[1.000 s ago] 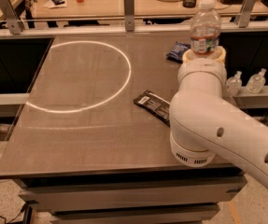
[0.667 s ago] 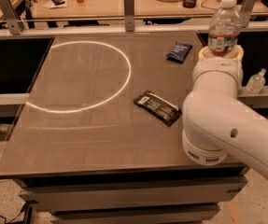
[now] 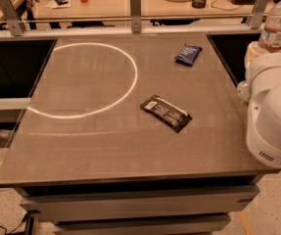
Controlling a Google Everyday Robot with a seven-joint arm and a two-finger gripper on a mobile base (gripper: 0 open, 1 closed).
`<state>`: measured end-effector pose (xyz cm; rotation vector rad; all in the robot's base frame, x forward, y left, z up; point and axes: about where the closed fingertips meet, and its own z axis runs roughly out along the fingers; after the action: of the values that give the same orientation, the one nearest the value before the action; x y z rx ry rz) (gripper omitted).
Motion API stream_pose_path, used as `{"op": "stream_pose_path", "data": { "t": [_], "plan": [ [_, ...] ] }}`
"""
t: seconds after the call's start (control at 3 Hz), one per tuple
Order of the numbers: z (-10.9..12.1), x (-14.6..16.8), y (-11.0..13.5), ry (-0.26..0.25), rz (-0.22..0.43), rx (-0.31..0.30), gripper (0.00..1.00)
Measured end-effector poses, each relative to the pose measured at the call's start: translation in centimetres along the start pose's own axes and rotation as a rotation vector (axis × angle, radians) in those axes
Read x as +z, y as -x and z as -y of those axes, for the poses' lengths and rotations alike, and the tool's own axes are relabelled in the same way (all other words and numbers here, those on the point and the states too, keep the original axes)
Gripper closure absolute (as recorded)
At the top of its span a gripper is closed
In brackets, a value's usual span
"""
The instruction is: Move water bottle near rxbar blueberry
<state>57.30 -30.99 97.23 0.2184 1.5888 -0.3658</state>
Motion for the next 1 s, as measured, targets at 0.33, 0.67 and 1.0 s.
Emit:
{"op": "stream_pose_path", "data": {
  "t": [0.33,0.67,1.0],
  "plan": [
    [2.6,2.0,-0.4,0.077,-0.020,0.015,1.00],
    [2.4,3.7,-1.4,0.193,-0.044,0.001,1.00],
    [-0.3,4.9,-2.9,0.346,-0.065,-0.042,1.00]
  ]
}}
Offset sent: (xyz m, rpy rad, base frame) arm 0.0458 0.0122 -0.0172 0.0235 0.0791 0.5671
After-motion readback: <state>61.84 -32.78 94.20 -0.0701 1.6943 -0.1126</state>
